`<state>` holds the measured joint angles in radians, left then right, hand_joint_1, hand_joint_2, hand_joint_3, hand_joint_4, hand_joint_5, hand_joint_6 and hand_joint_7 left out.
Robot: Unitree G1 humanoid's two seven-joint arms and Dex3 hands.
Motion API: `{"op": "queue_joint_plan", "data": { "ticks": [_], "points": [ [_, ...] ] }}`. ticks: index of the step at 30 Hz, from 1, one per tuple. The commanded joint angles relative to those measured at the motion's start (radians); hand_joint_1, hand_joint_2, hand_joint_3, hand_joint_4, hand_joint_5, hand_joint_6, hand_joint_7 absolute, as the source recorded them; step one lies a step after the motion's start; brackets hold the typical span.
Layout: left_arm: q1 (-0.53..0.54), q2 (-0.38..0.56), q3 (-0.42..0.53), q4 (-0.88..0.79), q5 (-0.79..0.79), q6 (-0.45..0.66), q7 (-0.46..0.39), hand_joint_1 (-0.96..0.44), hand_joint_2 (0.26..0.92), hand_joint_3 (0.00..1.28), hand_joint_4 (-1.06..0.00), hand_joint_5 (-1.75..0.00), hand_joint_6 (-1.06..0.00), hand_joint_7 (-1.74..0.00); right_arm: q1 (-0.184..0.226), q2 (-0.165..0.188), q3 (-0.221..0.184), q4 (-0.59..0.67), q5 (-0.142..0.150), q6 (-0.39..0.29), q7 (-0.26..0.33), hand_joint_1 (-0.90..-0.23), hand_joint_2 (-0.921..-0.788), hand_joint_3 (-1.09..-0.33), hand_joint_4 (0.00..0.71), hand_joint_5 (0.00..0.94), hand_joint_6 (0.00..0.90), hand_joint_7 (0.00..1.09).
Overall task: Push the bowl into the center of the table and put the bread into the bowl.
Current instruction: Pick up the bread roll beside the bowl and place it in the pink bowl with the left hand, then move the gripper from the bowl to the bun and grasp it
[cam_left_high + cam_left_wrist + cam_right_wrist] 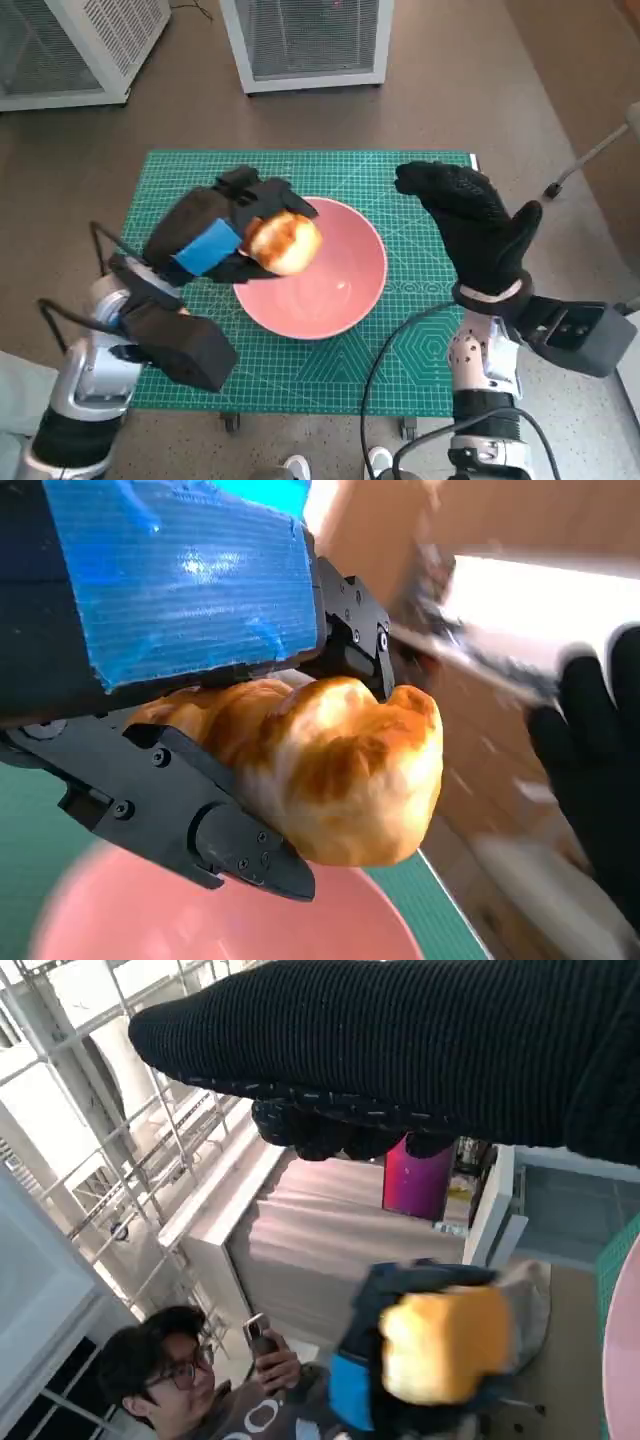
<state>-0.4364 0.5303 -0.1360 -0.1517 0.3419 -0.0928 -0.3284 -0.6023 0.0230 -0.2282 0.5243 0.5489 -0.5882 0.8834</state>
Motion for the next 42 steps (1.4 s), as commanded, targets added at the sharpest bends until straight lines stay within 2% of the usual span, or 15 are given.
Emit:
{"op": "queue_joint_plan", "data": {
  "ticks": [1, 3, 7, 17, 23, 32, 42],
  "points": [
    [-0.026, 0.000, -0.011, 0.024, -0.019, 0.000, -0.046, 0.01, 0.839, 0.06, -0.41, -0.30, -0.44, -0.41, 0.028, -0.004, 0.004, -0.002, -0.001, 0.004, -0.002, -0.515, -0.921, -0.498, 0.283, 0.002, 0.432, 0.01],
    [-0.026, 0.008, -0.011, 0.013, -0.012, 0.019, -0.070, 0.00, 0.820, 0.03, -0.32, -0.12, -0.40, -0.23, 0.029, -0.006, 0.003, -0.003, 0.000, 0.006, -0.001, -0.515, -0.921, -0.499, 0.283, 0.002, 0.432, 0.01],
    [-0.023, 0.023, -0.005, -0.014, 0.002, 0.056, -0.109, -0.05, 0.808, 0.01, -0.26, -0.03, -0.35, -0.12, 0.031, -0.010, 0.002, -0.007, 0.004, 0.011, 0.000, -0.521, -0.921, -0.500, 0.282, 0.001, 0.432, 0.01],
    [0.012, 0.055, 0.042, -0.092, -0.032, 0.115, -0.175, -0.13, 0.806, 0.01, -0.19, 0.00, -0.29, -0.04, 0.035, -0.007, 0.005, -0.008, 0.002, 0.012, -0.001, -0.527, -0.921, -0.503, 0.281, 0.000, 0.430, 0.01],
    [0.063, 0.097, 0.104, -0.168, -0.047, 0.152, -0.200, -0.17, 0.806, 0.00, -0.15, 0.00, -0.26, -0.02, 0.039, -0.006, 0.006, -0.007, -0.001, 0.013, -0.003, -0.524, -0.921, -0.502, 0.281, 0.000, 0.431, 0.01],
    [0.194, 0.170, 0.299, -0.344, -0.136, 0.225, -0.254, -0.19, 0.800, 0.00, -0.14, 0.00, -0.25, -0.01, 0.039, -0.006, 0.006, -0.004, -0.005, 0.014, -0.008, -0.521, -0.921, -0.501, 0.296, 0.007, 0.441, 0.01],
    [0.381, 0.193, 0.526, -0.491, -0.202, 0.247, -0.271, -0.21, 0.785, 0.00, -0.14, 0.00, -0.25, -0.01, 0.043, 0.004, 0.012, 0.006, -0.011, -0.001, -0.006, -0.519, -0.921, -0.498, 0.301, 0.006, 0.444, 0.01]
  ]
}}
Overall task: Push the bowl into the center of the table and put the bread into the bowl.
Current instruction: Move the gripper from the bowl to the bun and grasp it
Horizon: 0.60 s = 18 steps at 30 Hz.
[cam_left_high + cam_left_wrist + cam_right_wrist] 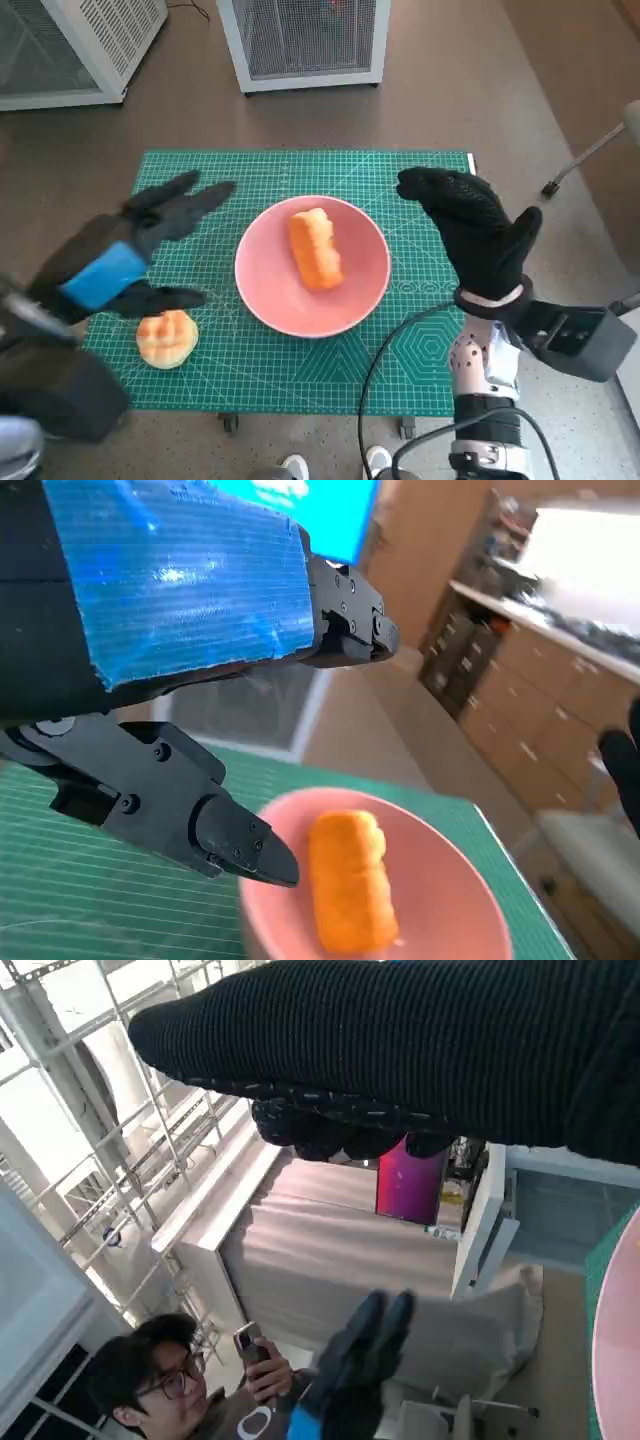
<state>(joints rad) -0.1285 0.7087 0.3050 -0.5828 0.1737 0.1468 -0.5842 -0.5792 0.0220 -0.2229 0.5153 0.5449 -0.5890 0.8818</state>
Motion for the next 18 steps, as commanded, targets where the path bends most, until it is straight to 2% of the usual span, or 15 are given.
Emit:
{"op": "queue_joint_plan", "data": {
  "ticks": [1, 9, 18],
  "points": [
    [0.090, 0.015, 0.103, -0.070, -0.039, 0.008, -0.018, -0.21, 0.784, 0.00, -0.15, 0.00, -0.25, -0.01, 0.020, 0.005, 0.007, 0.015, -0.006, -0.001, -0.004, -0.519, -0.921, -0.498, 0.301, 0.006, 0.444, 0.01],
    [0.250, 0.006, 0.246, -0.091, -0.068, -0.028, -0.041, -0.21, 0.773, 0.00, -0.15, -0.01, -0.27, -0.02, 0.024, 0.002, 0.010, 0.004, 0.000, 0.011, -0.007, -0.519, -0.921, -0.495, 0.303, 0.006, 0.445, 0.01],
    [0.373, 0.021, 0.232, -0.168, 0.008, 0.050, -0.054, -0.17, 0.749, 0.00, -0.19, -0.02, -0.31, -0.04, 0.020, -0.003, 0.008, 0.009, 0.005, 0.022, -0.003, -0.522, -0.921, -0.493, 0.303, 0.004, 0.445, 0.01]
  ]
}}
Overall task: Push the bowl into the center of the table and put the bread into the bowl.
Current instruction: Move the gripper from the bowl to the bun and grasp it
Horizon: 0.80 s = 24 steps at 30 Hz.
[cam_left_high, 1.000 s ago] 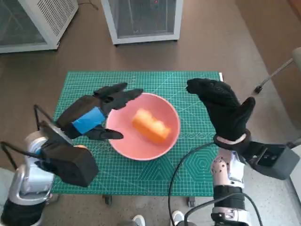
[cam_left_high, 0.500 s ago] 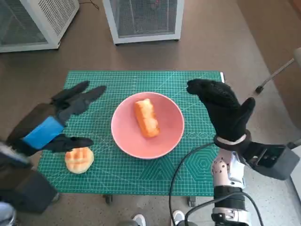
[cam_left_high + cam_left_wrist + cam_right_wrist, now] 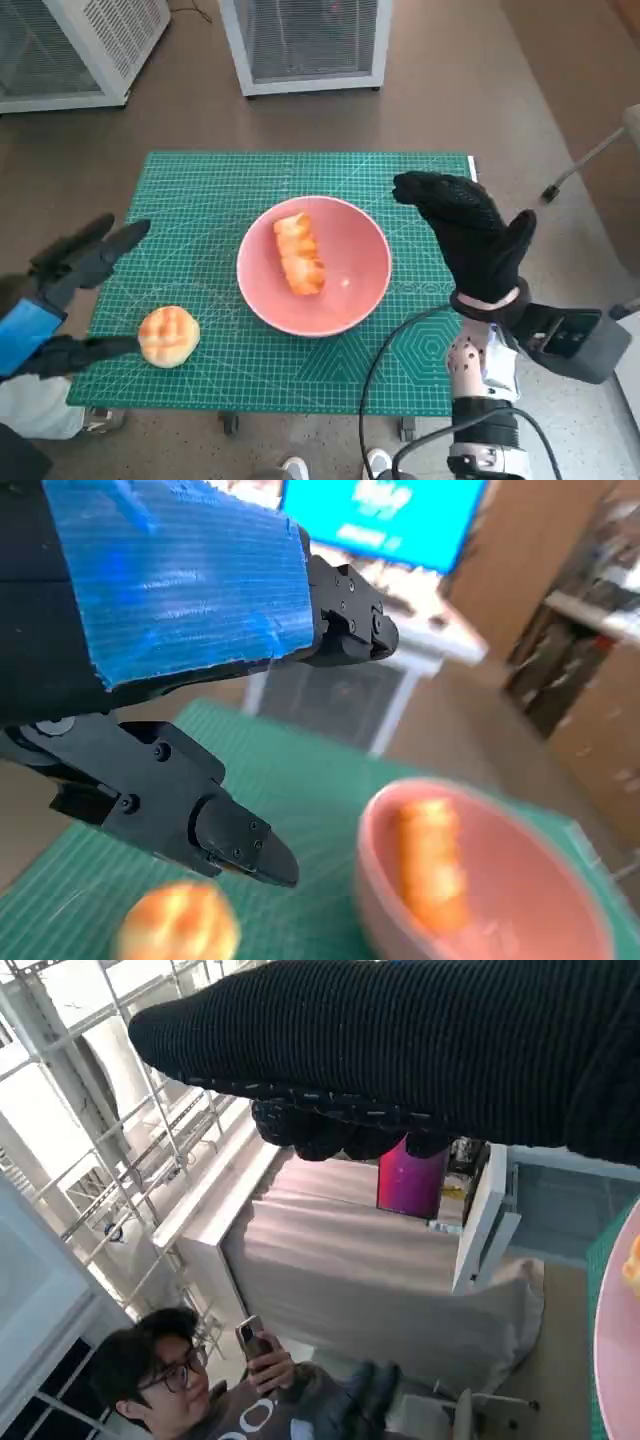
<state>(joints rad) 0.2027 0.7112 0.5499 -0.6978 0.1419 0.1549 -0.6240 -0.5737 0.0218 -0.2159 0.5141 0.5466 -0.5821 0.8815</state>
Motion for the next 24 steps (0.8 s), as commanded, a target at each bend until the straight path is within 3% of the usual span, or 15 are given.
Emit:
{"op": "queue_joint_plan", "data": {
  "ticks": [1, 15, 24],
  "points": [
    [0.049, 0.021, -0.017, -0.060, 0.050, 0.052, -0.017, -0.16, 0.748, 0.00, -0.19, -0.02, -0.31, -0.05, 0.014, -0.003, 0.001, 0.010, 0.003, 0.016, -0.002, -0.522, -0.921, -0.493, 0.303, 0.004, 0.445, 0.01],
    [0.082, 0.041, -0.149, -0.084, 0.162, 0.183, -0.038, -0.17, 0.733, 0.00, -0.21, -0.01, -0.30, -0.03, 0.012, -0.012, 0.001, 0.014, 0.008, 0.032, 0.012, -0.526, -0.921, -0.488, 0.307, 0.003, 0.448, 0.01],
    [0.055, 0.036, -0.338, 0.031, 0.322, 0.150, 0.034, -0.20, 0.737, 0.00, -0.21, 0.00, -0.29, -0.01, 0.014, -0.023, -0.002, 0.006, 0.011, 0.045, 0.016, -0.527, -0.921, -0.487, 0.308, 0.003, 0.449, 0.01]
  ]
}}
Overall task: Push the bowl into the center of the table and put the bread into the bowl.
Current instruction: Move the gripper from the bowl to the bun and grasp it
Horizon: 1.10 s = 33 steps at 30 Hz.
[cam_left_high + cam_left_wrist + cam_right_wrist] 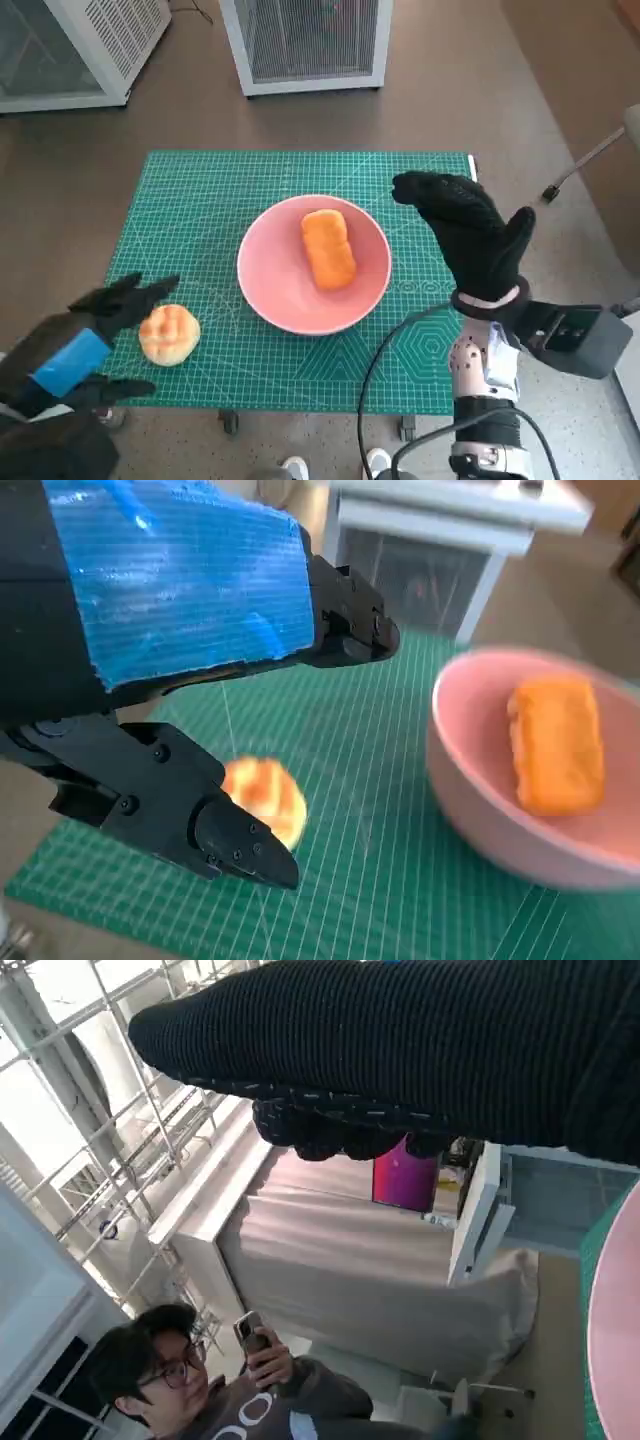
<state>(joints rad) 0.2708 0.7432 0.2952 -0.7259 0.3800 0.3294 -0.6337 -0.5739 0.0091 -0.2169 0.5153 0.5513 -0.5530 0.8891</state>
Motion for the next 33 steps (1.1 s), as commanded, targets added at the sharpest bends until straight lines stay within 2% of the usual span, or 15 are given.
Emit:
{"op": "queue_joint_plan", "data": {
  "ticks": [1, 8, 13, 19, 21, 22, 23, 24, 25, 26, 28, 31, 33],
  "points": [
    [-0.017, 0.002, -0.103, 0.074, 0.106, -0.032, 0.056, -0.20, 0.737, 0.00, -0.21, 0.00, -0.29, -0.01, 0.015, -0.012, -0.002, 0.004, 0.007, 0.017, 0.009, -0.527, -0.921, -0.487, 0.308, 0.003, 0.449, 0.01],
    [-0.057, -0.007, -0.248, 0.206, 0.297, -0.062, 0.147, -0.23, 0.743, 0.00, -0.22, -0.01, -0.33, -0.02, 0.018, -0.021, -0.002, -0.005, 0.007, 0.028, 0.011, -0.525, -0.921, -0.489, 0.308, 0.002, 0.453, 0.01],
    [-0.094, -0.038, -0.306, 0.265, 0.368, -0.028, 0.165, -0.16, 0.751, 0.00, -0.28, -0.02, -0.39, -0.03, 0.021, -0.027, -0.003, -0.016, 0.006, 0.036, 0.010, -0.524, -0.921, -0.492, 0.309, 0.002, 0.462, 0.02],
    [-0.121, -0.073, -0.328, 0.322, 0.388, -0.018, 0.194, 0.02, 0.796, 0.02, -0.44, -0.03, -0.58, -0.05, 0.021, -0.032, -0.003, -0.021, 0.003, 0.044, 0.007, -0.523, -0.921, -0.493, 0.314, 0.004, 0.471, 0.02],
    [-0.126, -0.075, -0.332, 0.334, 0.390, -0.021, 0.200, 0.08, 0.839, 0.02, -0.58, -0.04, -0.71, -0.07, 0.022, -0.033, -0.002, -0.022, 0.003, 0.046, 0.007, -0.523, -0.921, -0.493, 0.316, 0.005, 0.474, 0.02],
    [-0.128, -0.073, -0.334, 0.344, 0.394, -0.026, 0.207, 0.09, 0.846, 0.02, -0.60, -0.04, -0.73, -0.07, 0.023, -0.034, -0.002, -0.023, 0.003, 0.047, 0.007, -0.523, -0.921, -0.493, 0.316, 0.005, 0.474, 0.02],
    [-0.129, -0.072, -0.335, 0.350, 0.397, -0.030, 0.212, -0.07, 0.873, 0.06, -0.71, -0.07, -0.69, -0.50, 0.023, -0.034, -0.002, -0.024, 0.003, 0.048, 0.007, -0.522, -0.921, -0.493, 0.317, 0.005, 0.476, 0.02],
    [-0.129, -0.068, -0.336, 0.360, 0.399, -0.040, 0.222, -0.17, 0.890, 0.09, -0.78, -0.09, -0.65, -0.80, 0.024, -0.035, -0.001, -0.025, 0.003, 0.049, 0.007, -0.521, -0.921, -0.493, 0.317, 0.005, 0.477, 0.02],
    [-0.127, -0.062, -0.332, 0.368, 0.398, -0.055, 0.233, -0.14, 0.896, 0.08, -0.77, -0.30, -0.65, -0.87, 0.025, -0.036, -0.001, -0.026, 0.003, 0.050, 0.007, -0.521, -0.921, -0.493, 0.317, 0.004, 0.477, 0.02],
    [-0.126, -0.059, -0.328, 0.373, 0.397, -0.065, 0.241, -0.09, 0.905, 0.07, -0.74, -0.62, -0.66, -0.95, 0.025, -0.037, 0.000, -0.027, 0.003, 0.050, 0.007, -0.520, -0.921, -0.493, 0.318, 0.004, 0.478, 0.02],
    [-0.120, -0.052, -0.315, 0.373, 0.387, -0.086, 0.250, -0.03, 0.914, 0.06, -0.71, -0.97, -0.67, -1.03, 0.026, -0.039, -0.001, -0.028, 0.003, 0.051, 0.008, -0.519, -0.921, -0.493, 0.318, 0.004, 0.480, 0.02],
    [-0.112, -0.049, -0.292, 0.362, 0.365, -0.105, 0.255, -0.01, 0.918, 0.05, -0.69, -1.13, -0.67, -1.06, 0.025, -0.041, -0.001, -0.026, 0.005, 0.051, 0.011, -0.519, -0.921, -0.493, 0.318, 0.004, 0.482, 0.03],
    [-0.110, -0.050, -0.279, 0.360, 0.349, -0.118, 0.256, 0.00, 0.919, 0.05, -0.68, -1.16, -0.67, -1.09, 0.024, -0.041, -0.001, -0.023, 0.004, 0.050, 0.012, -0.519, -0.921, -0.493, 0.318, 0.004, 0.482, 0.03]
  ]
}}
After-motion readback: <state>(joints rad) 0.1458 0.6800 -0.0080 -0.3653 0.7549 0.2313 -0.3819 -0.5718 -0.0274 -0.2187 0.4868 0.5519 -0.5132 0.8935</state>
